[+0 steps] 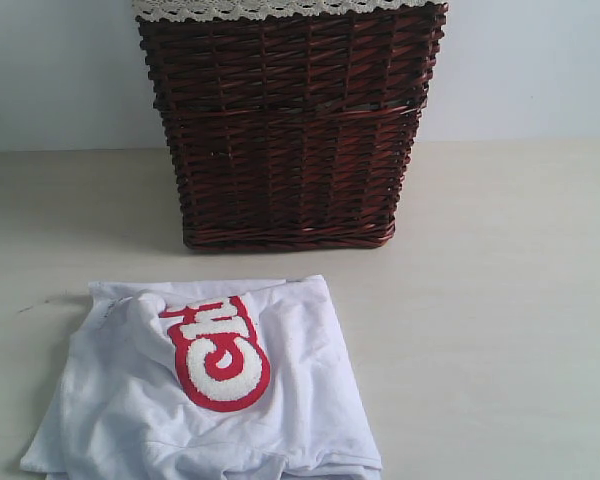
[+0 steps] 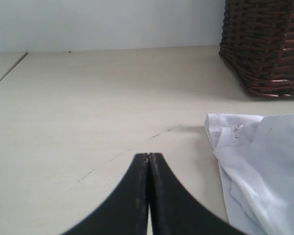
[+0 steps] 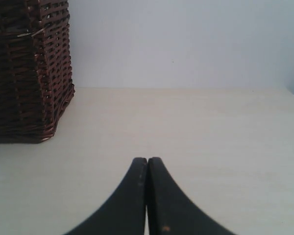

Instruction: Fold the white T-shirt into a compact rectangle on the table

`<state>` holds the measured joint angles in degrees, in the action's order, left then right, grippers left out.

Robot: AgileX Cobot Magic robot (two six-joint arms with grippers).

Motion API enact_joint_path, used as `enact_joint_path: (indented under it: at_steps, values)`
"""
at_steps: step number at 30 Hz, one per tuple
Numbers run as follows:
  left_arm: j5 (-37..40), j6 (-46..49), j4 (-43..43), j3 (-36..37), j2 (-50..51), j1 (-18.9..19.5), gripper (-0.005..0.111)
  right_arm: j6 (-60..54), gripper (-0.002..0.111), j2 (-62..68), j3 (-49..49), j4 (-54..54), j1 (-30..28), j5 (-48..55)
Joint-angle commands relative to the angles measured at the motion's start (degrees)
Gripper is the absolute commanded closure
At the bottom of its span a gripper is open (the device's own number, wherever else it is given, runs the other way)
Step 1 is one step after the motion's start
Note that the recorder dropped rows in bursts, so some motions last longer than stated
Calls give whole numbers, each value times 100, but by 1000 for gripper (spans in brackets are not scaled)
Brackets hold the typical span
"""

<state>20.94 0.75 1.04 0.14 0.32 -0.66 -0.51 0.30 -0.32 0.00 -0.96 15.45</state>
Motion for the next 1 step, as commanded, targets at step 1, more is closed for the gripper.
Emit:
enact_joint_path:
  at_steps: [1]
  values:
    - [-35,16,21,-14,-32,22,107,17,108,-30,32,0,-38,-24]
